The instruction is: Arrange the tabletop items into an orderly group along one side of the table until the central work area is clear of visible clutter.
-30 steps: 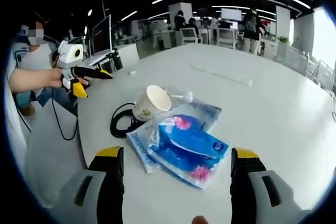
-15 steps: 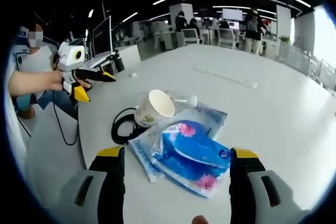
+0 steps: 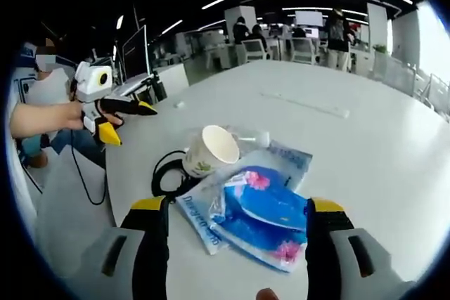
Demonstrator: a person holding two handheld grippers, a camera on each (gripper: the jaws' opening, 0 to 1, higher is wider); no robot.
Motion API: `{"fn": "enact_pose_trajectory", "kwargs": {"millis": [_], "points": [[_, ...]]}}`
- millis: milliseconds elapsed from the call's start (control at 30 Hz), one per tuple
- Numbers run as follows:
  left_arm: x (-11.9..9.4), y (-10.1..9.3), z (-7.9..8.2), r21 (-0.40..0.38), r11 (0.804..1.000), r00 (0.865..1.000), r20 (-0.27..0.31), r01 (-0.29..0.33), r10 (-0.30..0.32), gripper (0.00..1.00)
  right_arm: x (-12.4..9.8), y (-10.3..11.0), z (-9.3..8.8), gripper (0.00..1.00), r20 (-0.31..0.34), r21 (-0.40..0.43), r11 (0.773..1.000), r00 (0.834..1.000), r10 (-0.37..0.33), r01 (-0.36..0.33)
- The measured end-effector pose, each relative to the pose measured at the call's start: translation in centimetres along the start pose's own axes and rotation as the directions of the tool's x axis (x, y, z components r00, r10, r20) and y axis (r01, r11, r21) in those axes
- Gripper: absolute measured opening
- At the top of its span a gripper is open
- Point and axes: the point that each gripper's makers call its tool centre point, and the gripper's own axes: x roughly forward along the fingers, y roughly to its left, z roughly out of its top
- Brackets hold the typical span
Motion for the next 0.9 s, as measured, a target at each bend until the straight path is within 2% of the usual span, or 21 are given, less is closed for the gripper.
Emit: {"fn": "enact_pose_trajectory", "kwargs": {"millis": [267, 633, 800, 900], "points": [[1.2, -0.2, 0.3, 0.013, 1.000, 1.000, 0.012, 0.005, -0.005, 0.80, 1.1, 1.2, 1.0, 0.76, 0.023, 0.039, 0.999, 0.999, 0.022, -0.023], [2.5, -1.0, 0.2, 0.045, 0.999, 1.000, -0.011, 0.030, -0.029, 0.79, 2.8, 3.2, 2.9, 0.74, 0.047, 0.069, 0.995, 0.997, 0.067, -0.070], [3.1, -1.1, 0.4, 0.066, 0.997, 0.999, -0.016, 0.028, -0.027, 0.78, 3.6, 3.8, 3.5, 0.72, 0.074, 0.154, 0.983, 0.993, 0.089, -0.099], [3.4, -1.2, 0.4, 0.075, 0.997, 0.999, -0.025, 0.026, -0.024, 0.77, 3.8, 3.6, 3.9, 0.72, 0.091, 0.182, 0.979, 0.993, 0.071, -0.087]]}}
